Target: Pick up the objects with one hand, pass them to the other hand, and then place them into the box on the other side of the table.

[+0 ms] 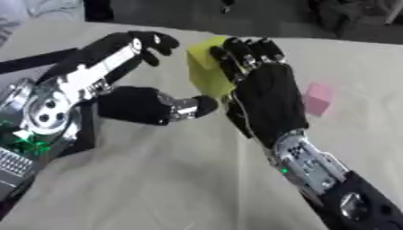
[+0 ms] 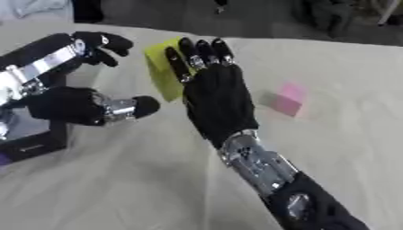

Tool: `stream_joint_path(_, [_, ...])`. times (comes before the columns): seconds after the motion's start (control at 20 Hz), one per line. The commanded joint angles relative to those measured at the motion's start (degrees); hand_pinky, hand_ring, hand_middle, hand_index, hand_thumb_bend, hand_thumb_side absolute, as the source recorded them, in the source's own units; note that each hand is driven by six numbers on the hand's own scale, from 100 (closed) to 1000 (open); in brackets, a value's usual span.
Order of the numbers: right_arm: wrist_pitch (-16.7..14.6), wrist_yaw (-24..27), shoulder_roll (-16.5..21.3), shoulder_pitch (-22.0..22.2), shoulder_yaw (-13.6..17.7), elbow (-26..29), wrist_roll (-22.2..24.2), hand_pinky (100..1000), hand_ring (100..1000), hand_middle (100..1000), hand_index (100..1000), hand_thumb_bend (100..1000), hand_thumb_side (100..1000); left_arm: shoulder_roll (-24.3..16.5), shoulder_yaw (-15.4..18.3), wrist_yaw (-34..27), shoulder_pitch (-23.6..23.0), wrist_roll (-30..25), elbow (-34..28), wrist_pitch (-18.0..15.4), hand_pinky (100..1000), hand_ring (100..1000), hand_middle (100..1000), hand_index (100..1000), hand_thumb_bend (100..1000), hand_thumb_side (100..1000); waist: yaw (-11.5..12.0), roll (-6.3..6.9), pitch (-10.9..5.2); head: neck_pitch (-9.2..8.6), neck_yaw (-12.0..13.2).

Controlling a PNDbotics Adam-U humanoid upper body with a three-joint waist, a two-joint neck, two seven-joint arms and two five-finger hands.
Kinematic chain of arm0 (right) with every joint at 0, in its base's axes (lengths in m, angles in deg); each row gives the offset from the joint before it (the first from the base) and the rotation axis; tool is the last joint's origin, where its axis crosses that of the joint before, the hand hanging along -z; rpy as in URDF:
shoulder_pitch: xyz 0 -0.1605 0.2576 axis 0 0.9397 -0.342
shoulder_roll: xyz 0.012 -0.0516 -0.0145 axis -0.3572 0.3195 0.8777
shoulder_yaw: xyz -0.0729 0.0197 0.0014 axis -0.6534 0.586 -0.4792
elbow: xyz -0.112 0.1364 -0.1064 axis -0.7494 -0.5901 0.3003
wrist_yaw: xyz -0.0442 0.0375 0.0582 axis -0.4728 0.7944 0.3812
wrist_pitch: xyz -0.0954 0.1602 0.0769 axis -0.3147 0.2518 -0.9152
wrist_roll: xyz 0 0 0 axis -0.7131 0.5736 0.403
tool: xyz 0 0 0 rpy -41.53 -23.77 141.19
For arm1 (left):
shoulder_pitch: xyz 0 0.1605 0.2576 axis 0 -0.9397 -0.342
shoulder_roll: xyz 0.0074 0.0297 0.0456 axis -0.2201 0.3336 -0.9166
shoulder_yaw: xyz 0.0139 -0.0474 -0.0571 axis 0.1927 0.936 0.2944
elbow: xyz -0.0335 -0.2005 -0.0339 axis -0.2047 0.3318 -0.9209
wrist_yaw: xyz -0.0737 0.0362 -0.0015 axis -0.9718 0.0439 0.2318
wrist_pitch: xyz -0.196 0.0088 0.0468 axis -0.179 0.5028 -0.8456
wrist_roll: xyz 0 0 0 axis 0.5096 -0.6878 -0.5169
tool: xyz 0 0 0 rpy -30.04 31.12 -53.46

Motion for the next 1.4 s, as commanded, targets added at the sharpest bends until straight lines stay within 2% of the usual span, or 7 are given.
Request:
stream_joint_path(0.05, [0.01, -0.14, 0.02, -0.96, -0.09, 0.21, -0.55, 562, 532, 387, 488, 100, 100, -0.03, 0.19, 0.36, 1.09, 1.82, 0.33, 0.71, 943, 845, 831, 921, 634, 576, 0.04, 0.37, -1.77, -0.59, 0.12])
stream_joint_path(0.5, [-0.26, 1.10, -0.57, -1.34, -0.56, -0.15, -2.06, 563, 532, 392, 496, 100, 100, 0.83, -1.11, -2.32, 1.67, 2.05, 1.89, 0.92, 946, 844, 824, 919, 642, 586, 0.03, 0.30, -1.82, -0.59, 0.29])
stream_joint_path(0.8, [-0.85, 1.01, -1.12, -1.95, -1.07, -0.52, -3.08, 565, 535, 398, 504, 100, 100, 1.16, -2.49, -1.51, 2.79, 0.81, 4.06, 0.53, 949, 848, 823, 917, 638, 564, -0.03, 0.36, -1.92, -0.40, 0.20])
stream_joint_path(1.1, [-1.01, 1.30, -1.28, -2.06, -1.40, -1.00, -3.82, 565, 537, 400, 506, 100, 100, 2.19, -3.25, 0.22, 3.80, 2.10, 7.34, -0.49, 941, 840, 815, 912, 571, 576, -0.01, 0.52, -1.83, -0.55, 0.17])
stream_joint_path(1.4, [-1.37, 1.90, -1.29, -2.26, -1.75, -1.30, -4.98, 563, 535, 400, 505, 100, 100, 3.17, -3.51, -0.99, 4.19, 5.50, 9.41, -0.60, 927, 829, 799, 901, 480, 613, -0.02, 0.57, -1.74, -0.49, 0.13])
